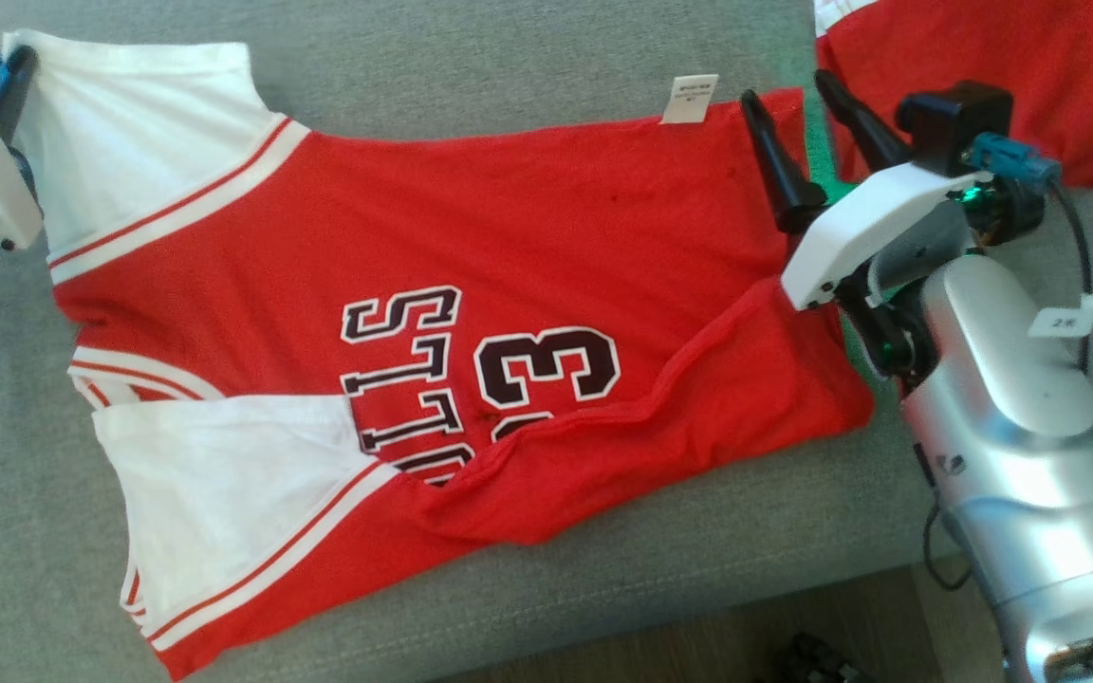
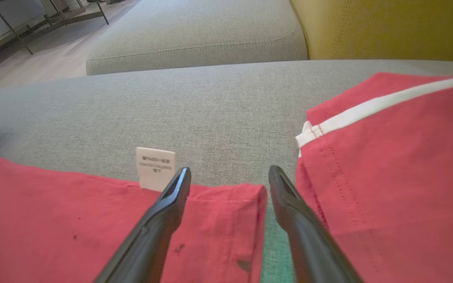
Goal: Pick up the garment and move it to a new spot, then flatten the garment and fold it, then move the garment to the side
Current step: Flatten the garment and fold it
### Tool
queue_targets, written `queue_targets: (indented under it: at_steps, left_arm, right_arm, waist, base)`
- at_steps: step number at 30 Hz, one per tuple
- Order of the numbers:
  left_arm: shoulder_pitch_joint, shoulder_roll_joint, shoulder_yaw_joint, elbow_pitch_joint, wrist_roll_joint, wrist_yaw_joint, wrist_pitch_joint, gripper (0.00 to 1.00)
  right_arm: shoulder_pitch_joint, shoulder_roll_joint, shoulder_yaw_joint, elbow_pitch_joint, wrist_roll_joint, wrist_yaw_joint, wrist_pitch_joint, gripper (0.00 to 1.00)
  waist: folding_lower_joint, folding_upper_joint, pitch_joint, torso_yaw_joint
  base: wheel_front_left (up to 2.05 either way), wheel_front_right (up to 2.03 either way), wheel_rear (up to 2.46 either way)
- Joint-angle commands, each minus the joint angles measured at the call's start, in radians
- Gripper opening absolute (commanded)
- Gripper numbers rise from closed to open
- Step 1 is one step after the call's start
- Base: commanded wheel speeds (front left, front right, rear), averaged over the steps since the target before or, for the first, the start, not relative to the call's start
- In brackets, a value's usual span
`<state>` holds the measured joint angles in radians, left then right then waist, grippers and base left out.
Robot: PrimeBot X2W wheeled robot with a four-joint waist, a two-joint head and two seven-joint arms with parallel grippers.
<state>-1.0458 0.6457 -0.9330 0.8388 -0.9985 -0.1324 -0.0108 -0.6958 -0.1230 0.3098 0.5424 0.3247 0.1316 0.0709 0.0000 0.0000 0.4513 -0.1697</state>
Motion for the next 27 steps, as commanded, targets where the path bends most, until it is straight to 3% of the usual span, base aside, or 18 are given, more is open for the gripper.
queue_targets:
  at_steps: [1,18,19,20,27]
  left_arm:
    - [-0.062,0.059,0.032,0.004,-0.008,0.002,-0.016,0.00]
    - [-0.099,0.050,-0.056,0.010,-0.065,0.002,-0.039,0.00]
    - [-0.100,0.050,-0.061,0.011,-0.068,0.002,-0.041,0.00]
    - [-0.102,0.049,-0.065,0.012,-0.071,0.002,-0.042,0.00]
    - [-0.108,0.042,-0.094,0.021,-0.095,0.002,-0.065,0.00]
  right_arm:
    - [-0.024,-0.007,0.010,-0.009,0.008,-0.001,0.003,1.00]
    - [-0.105,-0.003,0.040,0.194,0.060,-0.001,0.008,1.00]
    - [-0.106,-0.002,0.051,0.200,0.069,-0.001,0.014,0.42]
    - [-0.109,-0.004,0.063,0.204,0.076,-0.001,0.018,0.00]
    - [-0.140,-0.036,0.101,0.198,0.099,-0.001,-0.050,0.00]
  waist:
    - [0.0000,0.0000,0.001,0.006]
    - [0.0000,0.0000,0.030,0.040]
    - [0.0000,0.0000,0.030,0.041]
    - [0.0000,0.0000,0.029,0.042]
    - [0.0000,0.0000,0.022,0.051]
  base:
    - [0.00,0.00,0.00]
    - [0.00,0.00,0.00]
    - [0.00,0.00,0.00]
    - [0.00,0.00,0.00]
    - [0.00,0.00,0.00]
